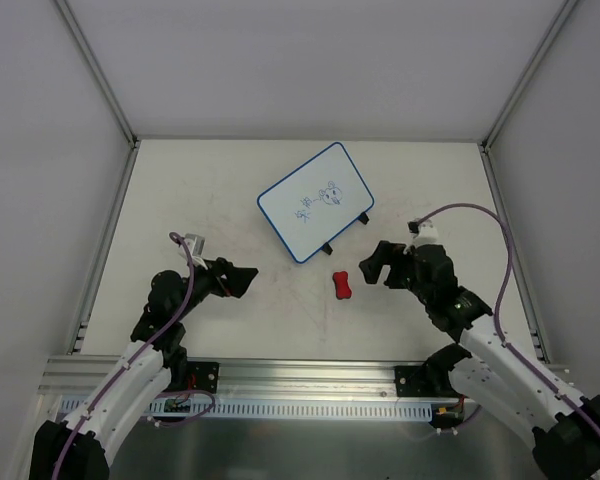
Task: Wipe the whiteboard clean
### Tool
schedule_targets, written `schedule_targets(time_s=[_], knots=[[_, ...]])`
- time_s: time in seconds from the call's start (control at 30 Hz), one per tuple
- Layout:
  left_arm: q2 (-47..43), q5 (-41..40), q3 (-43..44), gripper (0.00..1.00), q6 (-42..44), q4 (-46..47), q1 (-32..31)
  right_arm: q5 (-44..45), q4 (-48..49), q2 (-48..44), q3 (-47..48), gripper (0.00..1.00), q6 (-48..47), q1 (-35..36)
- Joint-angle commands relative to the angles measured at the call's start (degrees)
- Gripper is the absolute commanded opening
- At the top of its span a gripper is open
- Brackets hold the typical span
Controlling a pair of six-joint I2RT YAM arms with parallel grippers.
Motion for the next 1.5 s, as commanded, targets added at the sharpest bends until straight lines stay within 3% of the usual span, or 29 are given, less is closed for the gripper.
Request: schedule_targets(time_s=[0.0, 0.17, 0.23, 0.43, 0.6, 0.87, 1.47], knots=[[-0.7, -0.4, 2.9, 0.99, 1.8, -0.8, -0.1, 13.5, -14.9, 1.6, 9.7, 0.98, -0.4, 10.1], [-0.7, -1.8, 3.4, 0.99, 1.5, -2.2, -0.1, 17.7, -29.3, 12.3, 20.8, 0.91, 3.0, 23.6], [-0.5, -1.3, 3.6, 0.99, 1.5, -2.3, -0.1, 20.3, -31.8, 15.7, 22.9, 0.82, 4.1, 27.6], [-1.0, -1.6, 3.7, 0.99, 1.6, -2.6, -0.1, 24.5, -36.4, 27.3, 27.5, 0.73, 8.1, 33.9], [-1.7, -2.0, 4.0, 0.99, 1.6, -3.3, -0.1, 24.5, -35.6, 32.4, 29.6, 0.70, 7.9, 33.3], [-3.0, -1.9, 3.9, 0.99, 1.7, -4.3, -0.1, 17.0, -31.1, 41.5, 33.5, 0.64, 3.9, 29.4], [-3.1, -1.9, 3.9, 0.99, 2.0, -4.5, -0.1, 10.4, -24.1, 49.1, 35.3, 0.63, -2.1, 24.3]])
